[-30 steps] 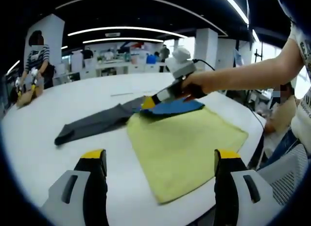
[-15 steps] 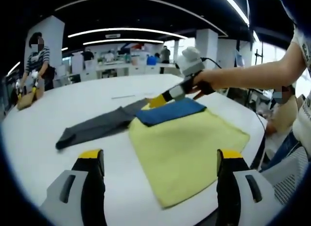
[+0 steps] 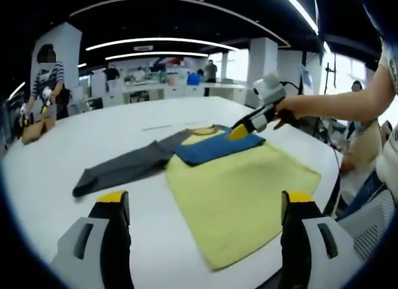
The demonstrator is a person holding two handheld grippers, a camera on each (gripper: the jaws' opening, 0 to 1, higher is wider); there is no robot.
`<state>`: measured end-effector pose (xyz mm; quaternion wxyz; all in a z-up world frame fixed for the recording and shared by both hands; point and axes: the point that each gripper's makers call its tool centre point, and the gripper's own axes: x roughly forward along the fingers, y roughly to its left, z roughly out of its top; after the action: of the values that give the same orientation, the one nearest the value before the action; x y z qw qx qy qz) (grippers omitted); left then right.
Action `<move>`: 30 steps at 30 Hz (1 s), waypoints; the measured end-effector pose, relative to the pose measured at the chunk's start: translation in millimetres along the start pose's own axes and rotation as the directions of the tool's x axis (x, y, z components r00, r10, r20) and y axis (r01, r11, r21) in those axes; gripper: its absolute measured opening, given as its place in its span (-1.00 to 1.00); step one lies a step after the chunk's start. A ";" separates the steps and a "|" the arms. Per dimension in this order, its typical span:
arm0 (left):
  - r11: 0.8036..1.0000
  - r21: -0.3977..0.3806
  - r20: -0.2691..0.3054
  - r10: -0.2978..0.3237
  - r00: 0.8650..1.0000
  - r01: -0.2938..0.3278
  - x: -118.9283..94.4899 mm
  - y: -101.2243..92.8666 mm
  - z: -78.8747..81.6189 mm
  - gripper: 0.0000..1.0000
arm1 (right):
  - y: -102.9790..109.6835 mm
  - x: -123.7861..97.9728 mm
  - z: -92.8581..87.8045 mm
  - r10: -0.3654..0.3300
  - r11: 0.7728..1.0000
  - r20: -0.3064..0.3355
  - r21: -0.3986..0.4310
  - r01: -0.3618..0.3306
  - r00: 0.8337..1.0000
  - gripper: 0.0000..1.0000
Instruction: Fold the garment on the visible template until the final outline fits inside the template.
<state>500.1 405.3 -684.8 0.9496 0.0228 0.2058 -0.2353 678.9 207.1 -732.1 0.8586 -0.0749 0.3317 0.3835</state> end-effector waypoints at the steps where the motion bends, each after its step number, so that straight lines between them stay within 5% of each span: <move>1: 1.000 0.001 -0.001 -0.001 1.000 0.001 0.7 -0.3 0.2 0.98 | -5.6 -4.5 -3.1 -0.012 1.000 -0.001 0.008 0.012 1.000 0.42; 6: 1.000 -0.012 0.012 -0.005 1.000 0.005 2.5 -1.9 3.7 0.98 | -32.8 -21.4 -20.8 -0.081 0.997 -0.032 0.015 0.082 0.996 0.40; 9: 1.000 -0.026 0.022 -0.006 1.000 0.006 2.6 -0.7 6.0 0.98 | -40.3 -28.6 -26.9 -0.072 0.993 -0.026 0.091 0.074 0.997 0.42; 17: 1.000 -0.028 0.011 -0.005 1.000 0.005 2.4 -3.3 7.0 0.98 | -62.5 -47.0 -42.2 -0.096 0.986 -0.025 0.138 0.099 0.995 0.40; 30: 1.000 -0.023 0.009 -0.003 1.000 0.003 2.7 -7.3 11.6 0.98 | -83.0 -62.2 -80.8 -0.140 0.984 -0.094 0.096 0.149 0.986 -0.15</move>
<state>503.4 396.0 -674.9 0.9504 0.0104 0.2045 -0.2342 666.0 80.6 -765.6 0.8716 -0.0710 0.3819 0.2990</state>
